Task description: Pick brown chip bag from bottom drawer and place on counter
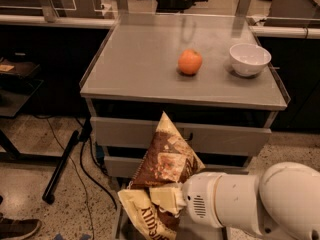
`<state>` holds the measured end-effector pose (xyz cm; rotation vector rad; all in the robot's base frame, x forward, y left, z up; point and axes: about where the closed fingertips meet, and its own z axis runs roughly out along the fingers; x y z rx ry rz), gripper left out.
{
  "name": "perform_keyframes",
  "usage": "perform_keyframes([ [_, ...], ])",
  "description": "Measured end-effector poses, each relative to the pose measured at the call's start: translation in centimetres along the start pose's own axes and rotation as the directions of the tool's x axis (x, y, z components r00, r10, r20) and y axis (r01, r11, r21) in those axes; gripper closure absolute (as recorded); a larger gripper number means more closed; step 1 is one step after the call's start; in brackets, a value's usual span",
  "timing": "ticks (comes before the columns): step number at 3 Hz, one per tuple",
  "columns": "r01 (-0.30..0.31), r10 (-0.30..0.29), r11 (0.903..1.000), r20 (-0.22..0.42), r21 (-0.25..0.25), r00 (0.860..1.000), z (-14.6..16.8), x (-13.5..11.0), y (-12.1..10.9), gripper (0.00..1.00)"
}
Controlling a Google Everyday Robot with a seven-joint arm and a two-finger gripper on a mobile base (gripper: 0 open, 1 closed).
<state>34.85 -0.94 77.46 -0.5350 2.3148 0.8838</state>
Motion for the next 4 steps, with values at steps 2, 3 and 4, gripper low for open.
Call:
perform_keyframes([
  [2,0.119,-0.119,0.9924,0.002,-0.031,0.993,1.6,-7.2,1.7,1.00],
  [3,0.172,-0.173,0.9834,-0.015,-0.057,0.985,3.5,-11.3,2.6,1.00],
  [4,0.225,-0.229,0.9700,-0.041,-0.092,0.972,5.4,-11.8,5.0,1.00],
])
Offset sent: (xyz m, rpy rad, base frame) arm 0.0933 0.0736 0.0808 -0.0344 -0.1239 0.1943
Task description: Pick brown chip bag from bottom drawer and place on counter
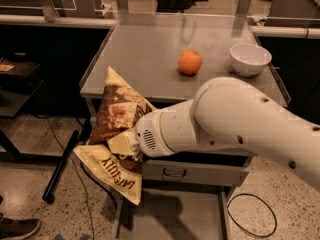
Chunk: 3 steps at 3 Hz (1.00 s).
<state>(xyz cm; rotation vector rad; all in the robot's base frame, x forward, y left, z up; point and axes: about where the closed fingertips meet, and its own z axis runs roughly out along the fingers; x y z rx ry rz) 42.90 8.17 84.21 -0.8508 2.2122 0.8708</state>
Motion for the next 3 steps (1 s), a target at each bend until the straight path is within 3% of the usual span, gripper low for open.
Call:
perform_keyframes([
  [1,-0.017,0.017,0.9998,0.012,0.014,1.000,-0.9,-0.6,-1.3,1.00],
  [3,0.025,-0.025,0.9995,-0.026,-0.022,0.999,2.0,-8.9,-5.6,1.00],
])
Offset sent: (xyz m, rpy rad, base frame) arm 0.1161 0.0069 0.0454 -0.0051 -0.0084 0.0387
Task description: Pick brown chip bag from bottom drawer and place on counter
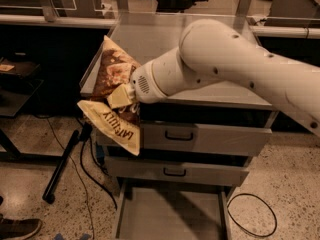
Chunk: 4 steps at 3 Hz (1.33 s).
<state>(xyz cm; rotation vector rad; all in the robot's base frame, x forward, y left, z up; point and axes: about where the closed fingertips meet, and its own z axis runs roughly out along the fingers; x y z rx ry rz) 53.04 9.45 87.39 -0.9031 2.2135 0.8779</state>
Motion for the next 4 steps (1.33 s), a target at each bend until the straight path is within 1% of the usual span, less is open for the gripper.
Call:
perform_keyframes([
  [1,-0.002,0.001,0.9994,-0.034,-0.034,0.999,1.9,-5.8,-2.8,1.00],
  [3,-0.010,0.009,0.9994,-0.036,-0.033,0.999,2.0,-5.4,-2.8,1.00],
  [4,-0.003,0.002,0.9998,-0.049,-0.020,0.999,2.0,-7.7,-4.3,1.00],
])
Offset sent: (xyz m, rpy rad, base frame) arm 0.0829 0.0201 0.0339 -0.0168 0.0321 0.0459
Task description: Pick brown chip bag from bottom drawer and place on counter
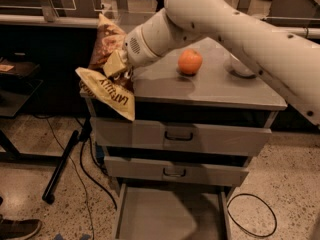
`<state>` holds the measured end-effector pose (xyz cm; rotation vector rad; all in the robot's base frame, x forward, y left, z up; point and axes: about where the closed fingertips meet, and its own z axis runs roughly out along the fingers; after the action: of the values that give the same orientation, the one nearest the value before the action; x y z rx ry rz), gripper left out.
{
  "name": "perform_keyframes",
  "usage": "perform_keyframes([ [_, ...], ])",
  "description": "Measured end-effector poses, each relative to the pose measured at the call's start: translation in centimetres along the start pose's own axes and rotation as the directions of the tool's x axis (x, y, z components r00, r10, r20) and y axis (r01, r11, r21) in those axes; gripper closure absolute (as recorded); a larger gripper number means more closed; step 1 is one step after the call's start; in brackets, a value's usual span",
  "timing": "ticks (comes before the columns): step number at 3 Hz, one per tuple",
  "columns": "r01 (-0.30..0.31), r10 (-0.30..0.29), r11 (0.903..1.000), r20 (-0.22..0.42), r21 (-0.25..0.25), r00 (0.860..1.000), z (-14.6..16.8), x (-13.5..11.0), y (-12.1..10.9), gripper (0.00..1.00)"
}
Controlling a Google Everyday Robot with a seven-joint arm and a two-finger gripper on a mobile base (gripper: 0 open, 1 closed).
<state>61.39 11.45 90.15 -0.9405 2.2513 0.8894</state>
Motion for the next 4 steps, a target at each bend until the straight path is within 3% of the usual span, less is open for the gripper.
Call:
perform_keyframes([
  [1,-0.011,0.012,0.9998,-0.078,0.016,0.997,1.7,-2.3,-3.7,1.00],
  [2,-0.022,0.025,0.9993,-0.115,0.032,0.993,2.4,-4.7,-6.7,1.00],
  [4,-0.042,0.047,0.9980,-0.124,0.047,0.991,2.7,-8.6,-10.6,1.00],
])
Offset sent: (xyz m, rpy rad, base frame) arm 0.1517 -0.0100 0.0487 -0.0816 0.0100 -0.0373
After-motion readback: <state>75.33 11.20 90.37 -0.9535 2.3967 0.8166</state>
